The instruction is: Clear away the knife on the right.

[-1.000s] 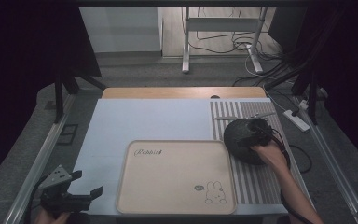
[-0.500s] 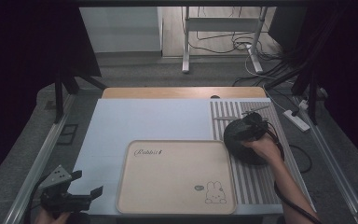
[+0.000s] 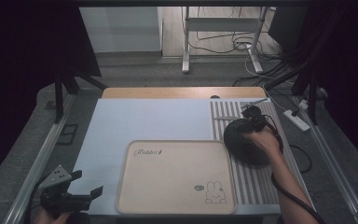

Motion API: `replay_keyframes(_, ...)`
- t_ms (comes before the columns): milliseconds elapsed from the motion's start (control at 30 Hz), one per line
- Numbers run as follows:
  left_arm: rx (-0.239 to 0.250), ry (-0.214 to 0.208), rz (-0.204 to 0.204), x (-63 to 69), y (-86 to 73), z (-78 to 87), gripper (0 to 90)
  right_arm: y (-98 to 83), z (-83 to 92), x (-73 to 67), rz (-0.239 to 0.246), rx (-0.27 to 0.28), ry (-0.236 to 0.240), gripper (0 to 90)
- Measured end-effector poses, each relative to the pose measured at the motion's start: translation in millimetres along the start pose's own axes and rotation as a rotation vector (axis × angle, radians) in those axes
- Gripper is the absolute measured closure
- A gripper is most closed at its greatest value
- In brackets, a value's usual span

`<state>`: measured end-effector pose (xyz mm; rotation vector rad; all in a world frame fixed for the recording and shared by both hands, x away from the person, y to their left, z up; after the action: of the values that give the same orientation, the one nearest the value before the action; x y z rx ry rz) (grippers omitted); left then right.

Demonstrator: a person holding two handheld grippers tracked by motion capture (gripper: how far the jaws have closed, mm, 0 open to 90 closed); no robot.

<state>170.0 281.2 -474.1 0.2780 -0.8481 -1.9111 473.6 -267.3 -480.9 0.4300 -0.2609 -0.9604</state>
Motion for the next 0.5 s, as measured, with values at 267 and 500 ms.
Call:
replay_keyframes(267, 0.001, -0.001, 0.001, -0.1, 0.0, 0.1, 1.5, 12.7, -7.6, 12.5, 0.014, -0.044, 0.064, 77.1)
replay_keyframes(500, 0.0, -0.001, 0.001, -0.3, 0.0, 0.0, 1.5, 24.6, -14.6, 14.6, 0.059, -0.044, 0.086, 89.8)
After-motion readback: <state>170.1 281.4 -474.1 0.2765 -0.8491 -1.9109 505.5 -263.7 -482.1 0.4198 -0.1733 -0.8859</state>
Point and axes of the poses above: each handheld gripper's, and its own axes: z roughly backward along the jaws, y roughly out of its top, x roughly to its right, the point moved 1 cm from there along -z, roughly forward along the jaws, and after that the axes turned 8 degrees about -x, right-handed, at the moved point
